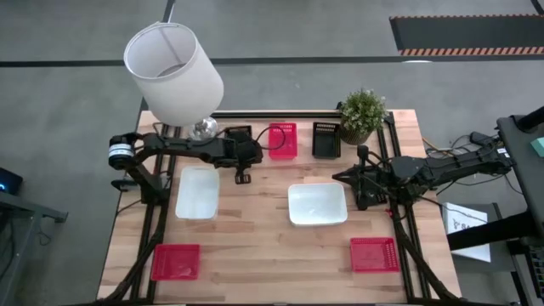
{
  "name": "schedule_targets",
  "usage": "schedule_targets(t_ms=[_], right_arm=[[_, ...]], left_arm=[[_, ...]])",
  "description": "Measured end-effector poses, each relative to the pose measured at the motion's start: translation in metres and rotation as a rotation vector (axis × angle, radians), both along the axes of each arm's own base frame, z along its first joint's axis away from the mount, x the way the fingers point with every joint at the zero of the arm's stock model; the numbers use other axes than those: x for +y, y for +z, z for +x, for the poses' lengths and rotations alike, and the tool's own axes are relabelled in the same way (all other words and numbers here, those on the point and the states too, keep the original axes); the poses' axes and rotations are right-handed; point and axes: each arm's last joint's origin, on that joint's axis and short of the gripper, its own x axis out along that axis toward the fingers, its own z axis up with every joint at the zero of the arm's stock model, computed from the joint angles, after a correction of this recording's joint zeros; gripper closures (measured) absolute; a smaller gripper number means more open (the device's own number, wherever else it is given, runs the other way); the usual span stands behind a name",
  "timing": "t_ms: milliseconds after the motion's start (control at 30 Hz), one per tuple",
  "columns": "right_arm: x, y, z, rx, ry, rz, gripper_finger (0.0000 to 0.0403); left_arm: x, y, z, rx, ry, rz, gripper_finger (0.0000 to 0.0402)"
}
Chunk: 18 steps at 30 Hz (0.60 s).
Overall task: Stack baskets by color
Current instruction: Stack the top left black bin into the top right black bin
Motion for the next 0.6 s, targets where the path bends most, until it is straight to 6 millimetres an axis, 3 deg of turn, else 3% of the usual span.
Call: schedule_targets(t_ms=[133, 433, 600], right_arm=[[0.000, 0.005, 0.004, -0.002, -0.011, 0.043, 0.0367], [0.004, 0.013, 0.030, 0.062, -0.010, 0.006, 0.0272], [0.006, 0.014, 0.037, 0.104, 0.033, -0.050, 0.0245]], left_arm=[[-0.016, 0.022, 0.000, -0.075, -0.050, 0.014, 0.0401], [-0.057, 0.077, -0.013, -0.337, -0.179, 0.046, 0.0401], [-0.085, 0.104, -0.020, -0.564, -0.448, -0.059, 0.0401]])
